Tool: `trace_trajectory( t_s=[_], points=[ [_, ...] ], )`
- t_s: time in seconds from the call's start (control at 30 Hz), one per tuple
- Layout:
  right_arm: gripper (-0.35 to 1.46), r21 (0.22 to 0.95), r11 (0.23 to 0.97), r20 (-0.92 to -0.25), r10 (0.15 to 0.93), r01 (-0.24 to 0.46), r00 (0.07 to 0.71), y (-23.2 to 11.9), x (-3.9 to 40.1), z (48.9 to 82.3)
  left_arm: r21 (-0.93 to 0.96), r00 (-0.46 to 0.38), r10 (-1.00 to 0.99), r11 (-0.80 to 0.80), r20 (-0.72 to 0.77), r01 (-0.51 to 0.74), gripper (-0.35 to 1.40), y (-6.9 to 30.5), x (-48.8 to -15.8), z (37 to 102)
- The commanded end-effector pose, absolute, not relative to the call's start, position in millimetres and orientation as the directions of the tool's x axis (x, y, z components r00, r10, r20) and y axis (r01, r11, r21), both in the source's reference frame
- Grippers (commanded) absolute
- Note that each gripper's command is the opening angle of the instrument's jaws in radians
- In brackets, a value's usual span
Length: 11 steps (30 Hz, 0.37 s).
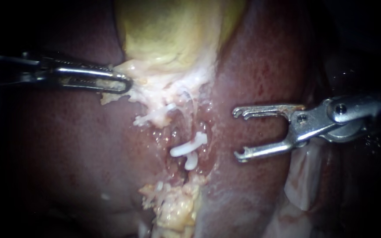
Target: Going back second clip right tube
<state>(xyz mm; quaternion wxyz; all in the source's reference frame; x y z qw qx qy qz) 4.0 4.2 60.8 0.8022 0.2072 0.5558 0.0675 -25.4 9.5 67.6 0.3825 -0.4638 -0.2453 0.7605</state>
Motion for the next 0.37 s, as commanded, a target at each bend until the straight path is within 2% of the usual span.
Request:
trace_trajectory(
  t_s=[0.03,0.37],
  points=[
    [0.50,0.407,0.905,-0.864,0.339,0.121,0.373,4.2,4.0,60.8,-0.728,-0.278,0.809,-0.588,-0.518,-0.354,-0.35,9.4,-25.5,67.7],
    [0.50,0.407,0.905,-0.864,0.339,0.121,0.373,4.2,4.0,60.8,-0.728,-0.278,0.808,-0.588,-0.518,-0.353,-0.35,9.5,-25.4,67.9]
  ],
)
